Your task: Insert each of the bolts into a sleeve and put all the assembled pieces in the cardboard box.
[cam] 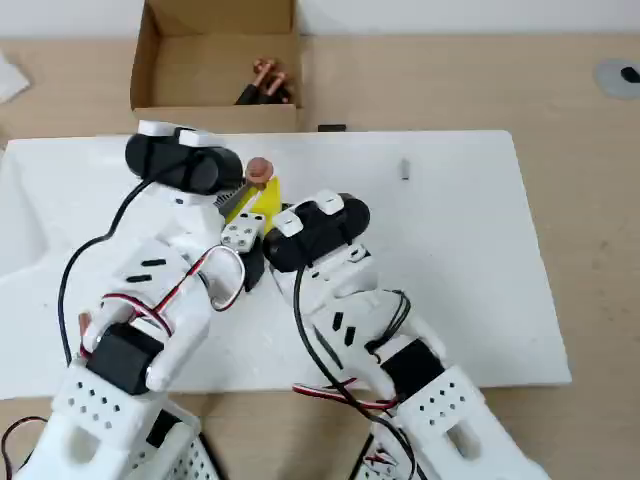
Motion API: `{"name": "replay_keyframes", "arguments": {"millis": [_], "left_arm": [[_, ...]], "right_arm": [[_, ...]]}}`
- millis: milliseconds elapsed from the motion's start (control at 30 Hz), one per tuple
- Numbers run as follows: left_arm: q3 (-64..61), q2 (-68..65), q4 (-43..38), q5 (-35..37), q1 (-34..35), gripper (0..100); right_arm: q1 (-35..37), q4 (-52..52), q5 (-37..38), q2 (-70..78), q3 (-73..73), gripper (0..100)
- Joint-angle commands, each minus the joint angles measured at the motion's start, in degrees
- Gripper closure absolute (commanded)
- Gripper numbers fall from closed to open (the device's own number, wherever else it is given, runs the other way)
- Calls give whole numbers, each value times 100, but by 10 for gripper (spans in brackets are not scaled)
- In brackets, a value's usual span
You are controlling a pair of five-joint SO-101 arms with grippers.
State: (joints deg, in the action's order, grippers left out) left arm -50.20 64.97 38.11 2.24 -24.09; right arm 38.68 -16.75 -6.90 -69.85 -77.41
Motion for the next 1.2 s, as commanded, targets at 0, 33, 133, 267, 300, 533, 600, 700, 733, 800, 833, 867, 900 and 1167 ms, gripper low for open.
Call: {"name": "replay_keyframes", "arguments": {"millis": [0, 33, 133, 267, 300, 533, 600, 700, 733, 800, 833, 867, 900, 1167], "left_arm": [[70, 31, -141, -26, -79, 991], [70, 31, -141, -26, -79, 991], [70, 31, -141, -26, -79, 990], [62, 31, -114, -9, -79, 964], [35, 31, -114, 97, -70, 937], [35, 31, 334, 818, -35, 843], [62, 31, 448, 826, -26, 839], [62, 31, 615, 809, -26, 839], [70, 40, 686, 809, -26, 839], [220, 40, 932, 835, -35, 839], [343, 40, 1090, 835, -35, 839], [492, 40, 1257, 844, -35, 839], [668, 40, 1424, 853, -26, 839], [1855, -13, 2426, 1055, 1653, 909]], "right_arm": [[66, 114, -26, -154, 48, 988], [66, 114, -26, -154, 48, 988], [66, 114, -26, -154, 48, 988], [66, 114, -26, -154, 48, 988], [66, 114, -26, -154, 48, 988], [57, 114, -26, -154, 48, 988], [57, 114, -26, -154, 48, 988], [57, 114, -26, -154, 48, 988], [57, 114, -26, -154, 48, 988], [57, 114, -26, -154, 48, 988], [48, 114, -26, -154, 48, 988], [31, 114, -26, -110, 84, 989], [-31, 97, -35, -92, 127, 989], [-1165, -686, -53, 1692, 1789, 989]]}}
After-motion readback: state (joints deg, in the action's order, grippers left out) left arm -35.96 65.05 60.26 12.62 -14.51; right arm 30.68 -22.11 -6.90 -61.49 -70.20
